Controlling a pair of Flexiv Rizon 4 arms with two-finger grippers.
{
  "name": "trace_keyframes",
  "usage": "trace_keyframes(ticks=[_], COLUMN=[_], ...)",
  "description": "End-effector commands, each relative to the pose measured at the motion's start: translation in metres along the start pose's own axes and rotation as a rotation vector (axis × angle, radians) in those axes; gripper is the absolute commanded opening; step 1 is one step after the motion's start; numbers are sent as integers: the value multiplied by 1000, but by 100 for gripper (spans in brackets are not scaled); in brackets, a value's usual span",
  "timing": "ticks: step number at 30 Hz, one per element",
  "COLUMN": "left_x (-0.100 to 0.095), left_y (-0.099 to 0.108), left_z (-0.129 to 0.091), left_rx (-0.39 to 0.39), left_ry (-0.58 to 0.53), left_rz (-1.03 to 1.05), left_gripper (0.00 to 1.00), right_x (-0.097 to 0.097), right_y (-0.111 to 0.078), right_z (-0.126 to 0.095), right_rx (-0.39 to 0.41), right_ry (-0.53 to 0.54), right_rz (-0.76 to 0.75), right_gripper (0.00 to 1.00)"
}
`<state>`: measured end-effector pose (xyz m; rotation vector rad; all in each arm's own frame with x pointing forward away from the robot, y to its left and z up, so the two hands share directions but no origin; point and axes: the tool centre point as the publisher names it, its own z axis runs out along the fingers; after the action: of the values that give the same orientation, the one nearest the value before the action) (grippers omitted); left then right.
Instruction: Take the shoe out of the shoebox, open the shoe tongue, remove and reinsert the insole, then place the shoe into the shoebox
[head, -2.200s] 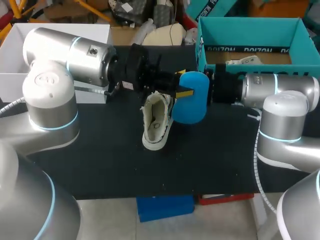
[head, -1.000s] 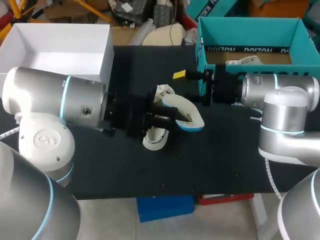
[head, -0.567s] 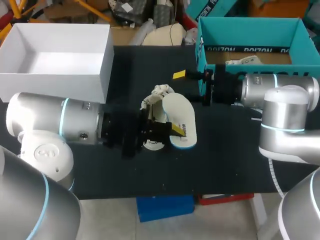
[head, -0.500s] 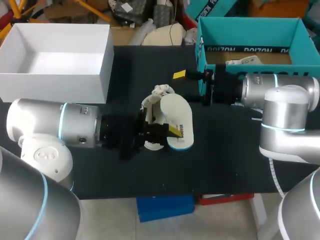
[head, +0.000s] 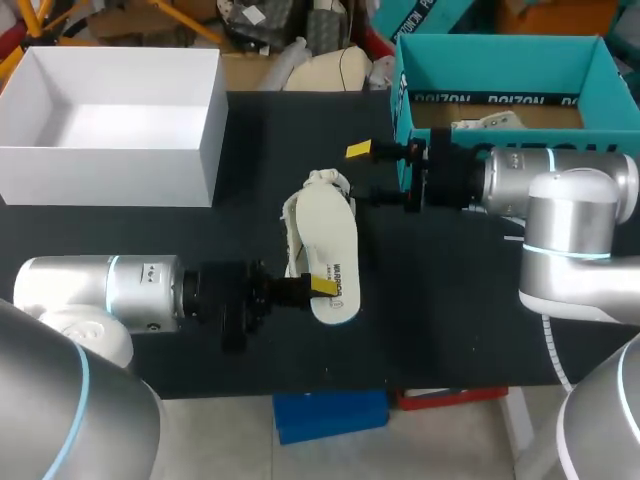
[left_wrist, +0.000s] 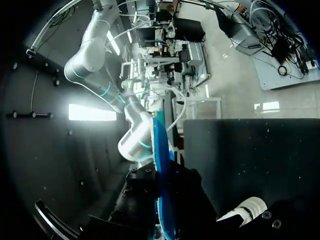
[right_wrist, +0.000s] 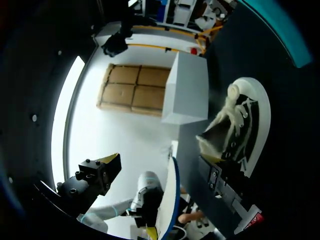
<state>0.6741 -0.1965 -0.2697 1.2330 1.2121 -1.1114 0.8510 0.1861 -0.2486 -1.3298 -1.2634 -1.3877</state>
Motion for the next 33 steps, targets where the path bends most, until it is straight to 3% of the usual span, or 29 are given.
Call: trace_keyframes(ticks=[1,15,18,25,33], left_x=[-2,-2,8,35,39], left_y=[-3,-3,-3,17,49], left_z=[-1,-1,-2,-11,-13], left_rx=[-8,-8,6,21,139], left_ry=[7,7,-7,25,40], left_rz=[2,2,81,124,201], left_gripper=[0,0,0,0,0], right_x=[0,0,0,0,0], right_y=[-1,-1,-1,-1,-1], right_z=[1,1,1,1,1], right_rx=[-4,-4,-4,-4,-4], right_ry=[-2,-2,-2,-2,-2], right_rz=[0,0,0,0,0], right_gripper=[100,100,100,100,100])
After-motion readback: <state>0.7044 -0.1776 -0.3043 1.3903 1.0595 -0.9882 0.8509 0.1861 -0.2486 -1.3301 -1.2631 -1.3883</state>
